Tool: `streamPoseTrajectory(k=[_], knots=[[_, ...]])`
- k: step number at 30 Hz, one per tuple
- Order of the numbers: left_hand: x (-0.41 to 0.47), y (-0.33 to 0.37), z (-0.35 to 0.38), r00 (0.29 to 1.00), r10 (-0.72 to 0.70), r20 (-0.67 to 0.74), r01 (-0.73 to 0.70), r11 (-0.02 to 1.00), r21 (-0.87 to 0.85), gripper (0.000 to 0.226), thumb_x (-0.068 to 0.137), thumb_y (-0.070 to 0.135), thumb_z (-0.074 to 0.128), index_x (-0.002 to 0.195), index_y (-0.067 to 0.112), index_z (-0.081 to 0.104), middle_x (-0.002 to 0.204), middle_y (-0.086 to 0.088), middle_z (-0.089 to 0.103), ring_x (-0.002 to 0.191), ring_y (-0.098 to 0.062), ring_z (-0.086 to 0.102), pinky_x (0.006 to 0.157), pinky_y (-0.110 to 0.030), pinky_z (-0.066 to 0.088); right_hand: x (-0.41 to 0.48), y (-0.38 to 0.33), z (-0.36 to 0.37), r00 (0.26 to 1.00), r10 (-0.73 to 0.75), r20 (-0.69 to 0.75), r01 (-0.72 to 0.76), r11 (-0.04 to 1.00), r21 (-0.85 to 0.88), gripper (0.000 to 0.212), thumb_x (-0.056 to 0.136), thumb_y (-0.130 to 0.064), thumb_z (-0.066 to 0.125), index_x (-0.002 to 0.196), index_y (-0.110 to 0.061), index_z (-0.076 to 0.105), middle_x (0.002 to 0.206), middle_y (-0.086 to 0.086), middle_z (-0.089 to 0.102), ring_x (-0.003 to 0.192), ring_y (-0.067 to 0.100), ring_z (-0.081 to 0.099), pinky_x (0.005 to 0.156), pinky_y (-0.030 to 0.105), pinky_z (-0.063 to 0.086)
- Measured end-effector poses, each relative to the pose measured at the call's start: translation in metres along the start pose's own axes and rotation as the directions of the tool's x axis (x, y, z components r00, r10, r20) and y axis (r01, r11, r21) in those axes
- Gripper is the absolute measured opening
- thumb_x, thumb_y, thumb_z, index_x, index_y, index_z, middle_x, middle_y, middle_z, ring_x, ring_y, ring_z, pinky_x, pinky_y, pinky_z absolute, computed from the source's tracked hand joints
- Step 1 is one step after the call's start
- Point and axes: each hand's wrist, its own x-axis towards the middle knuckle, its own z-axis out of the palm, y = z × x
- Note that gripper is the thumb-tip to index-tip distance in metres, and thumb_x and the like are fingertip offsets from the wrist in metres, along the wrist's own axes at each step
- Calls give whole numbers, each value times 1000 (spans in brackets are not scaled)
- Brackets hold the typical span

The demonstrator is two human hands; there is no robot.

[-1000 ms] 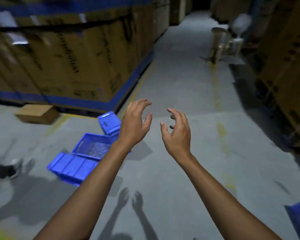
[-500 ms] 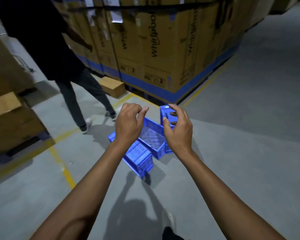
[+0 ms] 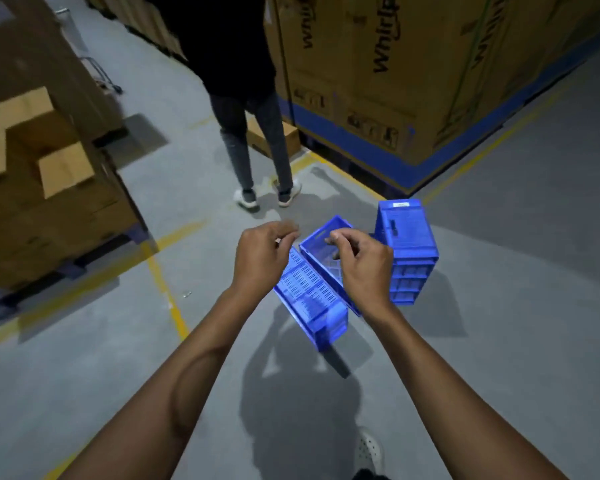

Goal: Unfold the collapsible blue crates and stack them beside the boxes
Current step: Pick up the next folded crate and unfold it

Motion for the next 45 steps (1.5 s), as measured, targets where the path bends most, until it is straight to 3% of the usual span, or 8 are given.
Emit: streamPoseTrajectory(k=[4, 10, 14, 22, 28, 33, 39, 45], knots=[[11, -49, -20, 1000, -25, -19, 25, 1000, 6, 15, 92, 15, 62, 96, 11, 76, 98, -1, 76, 87, -18, 70, 76, -35, 56, 10, -10, 51, 995, 57, 80, -57, 998, -4, 19, 98, -17, 54, 96, -15, 73, 87, -11, 75, 67, 3, 68, 70, 39, 56], [34, -135, -60, 990, -130, -59, 128, 991, -29, 48, 95, 47, 40, 58, 16, 42, 52, -4, 54, 59, -25, 65, 55, -45, 49, 16, -36, 137, 995, 27, 92, -23, 999, -47, 16, 92, -30, 60, 88, -22, 73, 78, -11, 72, 70, 6, 68, 68, 41, 56], [54, -195, -99, 991, -99, -84, 90, 990, -111, 57, 94, 54, 44, 54, 17, 32, 44, -6, 46, 55, -26, 66, 51, -47, 48, 10, -63, 193, 997, 78, 1, -78, 995, -57, 19, 90, -31, 65, 78, -17, 71, 68, -11, 69, 64, 2, 66, 67, 40, 55], [79, -285, -129, 993, -36, 115, 56, 982, -178, 38, 97, 40, 45, 78, 16, 68, 73, 4, 71, 67, -14, 67, 67, -40, 55, 12, -88, 266, 991, 125, -42, -127, 990, -56, 34, 100, -33, 50, 72, -19, 65, 70, -6, 70, 63, 8, 66, 66, 43, 56], [128, -305, -110, 985, 57, 163, -31, 987, -159, 10, 86, 26, 70, 82, 20, 76, 81, 10, 75, 73, -9, 68, 69, -35, 56, 38, -80, 298, 991, 130, -30, -132, 985, -107, 25, 98, -27, 55, 82, -17, 70, 73, -9, 70, 66, 4, 66, 67, 38, 58], [180, -307, -86, 970, 66, 236, -44, 994, -96, 18, 79, 30, 78, 70, 19, 68, 69, 10, 70, 65, -9, 64, 64, -34, 54, 78, -52, 320, 973, 174, -150, -191, 976, -104, 15, 89, -25, 67, 76, -21, 70, 69, -12, 69, 67, 2, 66, 68, 35, 56], [234, -308, -50, 892, 305, 333, -255, 949, -188, 21, 93, 28, 59, 87, 17, 75, 87, 5, 75, 76, -15, 68, 68, -36, 55, 108, -13, 335, 910, 301, -284, -327, 944, -47, 9, 83, -26, 72, 76, -23, 68, 68, -12, 69, 66, 2, 65, 66, 34, 55], [267, -285, 4, 775, 441, 452, -346, 895, -281, 29, 98, 43, 44, 106, 27, 67, 99, 8, 72, 87, -13, 66, 73, -33, 54, 113, 11, 310, 853, 310, -419, -410, 896, -171, 11, 85, -21, 72, 77, -27, 65, 67, -13, 66, 64, 5, 64, 65, 37, 54]])
